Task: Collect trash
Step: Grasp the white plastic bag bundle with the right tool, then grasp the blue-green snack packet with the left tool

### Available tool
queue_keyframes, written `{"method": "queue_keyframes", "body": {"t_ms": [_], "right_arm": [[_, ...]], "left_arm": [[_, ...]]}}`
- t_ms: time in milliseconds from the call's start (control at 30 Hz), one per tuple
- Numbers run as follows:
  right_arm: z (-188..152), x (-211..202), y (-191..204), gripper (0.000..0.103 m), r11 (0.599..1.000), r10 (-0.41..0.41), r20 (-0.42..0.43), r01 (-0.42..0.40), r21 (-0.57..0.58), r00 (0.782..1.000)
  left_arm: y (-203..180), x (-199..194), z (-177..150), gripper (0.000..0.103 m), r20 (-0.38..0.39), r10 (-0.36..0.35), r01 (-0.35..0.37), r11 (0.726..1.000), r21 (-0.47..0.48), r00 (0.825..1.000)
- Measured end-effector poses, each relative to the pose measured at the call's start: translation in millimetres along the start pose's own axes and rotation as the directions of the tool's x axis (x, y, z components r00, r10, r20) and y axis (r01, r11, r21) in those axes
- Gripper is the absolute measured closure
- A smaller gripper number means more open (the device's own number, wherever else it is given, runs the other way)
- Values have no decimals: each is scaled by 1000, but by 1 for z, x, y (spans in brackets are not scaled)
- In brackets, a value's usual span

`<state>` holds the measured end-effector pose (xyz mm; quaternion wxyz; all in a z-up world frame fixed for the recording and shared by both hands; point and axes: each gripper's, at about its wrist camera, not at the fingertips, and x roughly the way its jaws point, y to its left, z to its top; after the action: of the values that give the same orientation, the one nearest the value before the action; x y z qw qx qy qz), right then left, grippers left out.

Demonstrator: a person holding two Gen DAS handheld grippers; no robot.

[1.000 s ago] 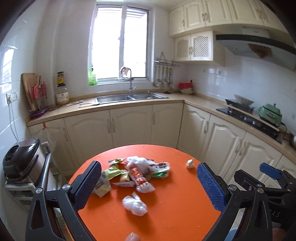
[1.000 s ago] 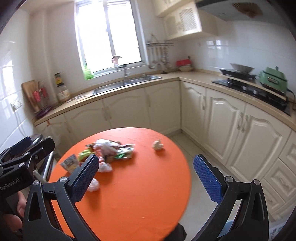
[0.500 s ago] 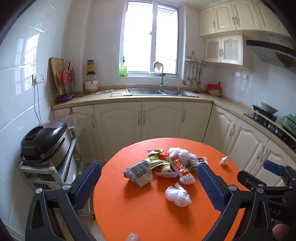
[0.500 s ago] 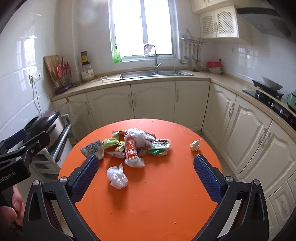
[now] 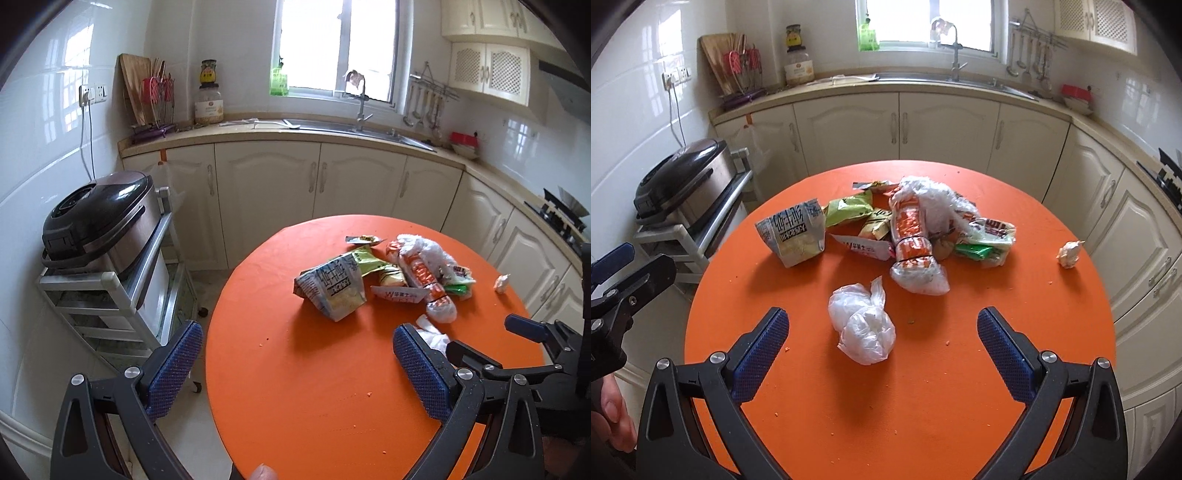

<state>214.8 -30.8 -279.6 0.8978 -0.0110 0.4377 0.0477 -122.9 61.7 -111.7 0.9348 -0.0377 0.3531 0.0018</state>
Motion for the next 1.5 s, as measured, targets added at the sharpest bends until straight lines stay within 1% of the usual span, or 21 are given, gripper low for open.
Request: {"method": "queue_keyframes", "body": {"t_ms": [33, 100, 133, 233, 267, 300, 333, 367, 500, 700, 867, 1000, 1033, 1100, 1133, 1200, 1233, 1300, 1367, 1400, 1500], "right_arm": [[-1, 9, 2, 1, 1000, 3, -18, -3, -4, 1000], [-2, 24, 3, 5, 1000, 11, -50, -11, -6, 999], [-2, 31, 3, 7, 1000, 10, -63, -10, -8, 998], [-5, 54, 4, 18, 1000, 4, -109, -6, -18, 994], [-5, 59, 4, 25, 1000, 6, -118, -8, -20, 993], [-6, 63, 4, 37, 1000, 17, -127, -19, -21, 992], [-7, 66, 4, 43, 999, 29, -131, -32, -22, 991], [-7, 67, 5, 59, 999, 28, -135, -32, -27, 990], [-7, 67, 3, 63, 998, 46, -131, -51, -32, 990], [-1, 59, -13, 63, 999, 46, -108, -46, 9, 993], [1, 57, -19, 63, 998, 57, -107, -55, 15, 993], [2, 56, -22, 63, 998, 62, -105, -60, 22, 992], [2, 55, -23, 63, 998, 66, -104, -63, 25, 992], [2, 54, -25, 63, 998, 67, -102, -65, 25, 993], [1, 54, -26, 63, 997, 70, -101, -68, 28, 992], [0, 52, -26, 63, 997, 71, -99, -68, 32, 993], [0, 51, -27, 63, 997, 70, -97, -67, 33, 993], [-1, 49, -28, 63, 997, 73, -92, -69, 38, 993], [-2, 47, -30, 63, 997, 74, -87, -70, 43, 993], [-2, 46, -31, 63, 996, 74, -85, -71, 46, 994], [-4, 42, -35, 63, 995, 81, -79, -76, 61, 994]], "left_arm": [[-13, 25, 33, 1, -12, 2, -2, 1000, -2, 1000], [-41, 78, 79, 1, -35, 6, -6, 1000, -8, 999], [-43, 89, 87, 1, -42, 7, -7, 1000, -10, 999], [-48, 110, 96, 1, -63, 12, -13, 1000, -10, 998], [-52, 123, 100, 1, -69, 12, -13, 1000, -9, 998], [-53, 129, 102, 1, -75, 13, -13, 1000, -8, 997], [-55, 135, 102, 1, -79, 11, -12, 1000, -5, 997], [-56, 142, 103, 1, -85, 8, -8, 1000, -2, 996], [-66, 178, 108, 1, -110, -5, 7, 1000, 19, 994], [-88, 232, 134, 1, -131, -17, 24, 998, 54, 991], [-105, 285, 153, 1, -159, 6, 9, 995, 95, 987], [-114, 329, 161, 1, -205, 35, -5, 989, 145, 978], [-117, 339, 163, 1, -214, 30, 2, 989, 149, 976], [-119, 351, 167, 7, -215, 10, 20, 990, 139, 977], [-119, 356, 169, 25, -215, -11, 38, 992, 124, 977], [-115, 363, 170, 38, -224, -47, 71, 993, 97, 973], [-112, 366, 173, 50, -220, -73, 92, 993, 77, 973], [-106, 369, 175, 57, -216, -94, 108, 993, 56, 972], [-101, 370, 175, 71, -207, -111, 122, 992, 43, 972], [-99, 371, 176, 74, -204, -122, 132, 991, 36, 971], [-92, 371, 176, 75, -189, -138, 147, 989, 32, 972]]}}
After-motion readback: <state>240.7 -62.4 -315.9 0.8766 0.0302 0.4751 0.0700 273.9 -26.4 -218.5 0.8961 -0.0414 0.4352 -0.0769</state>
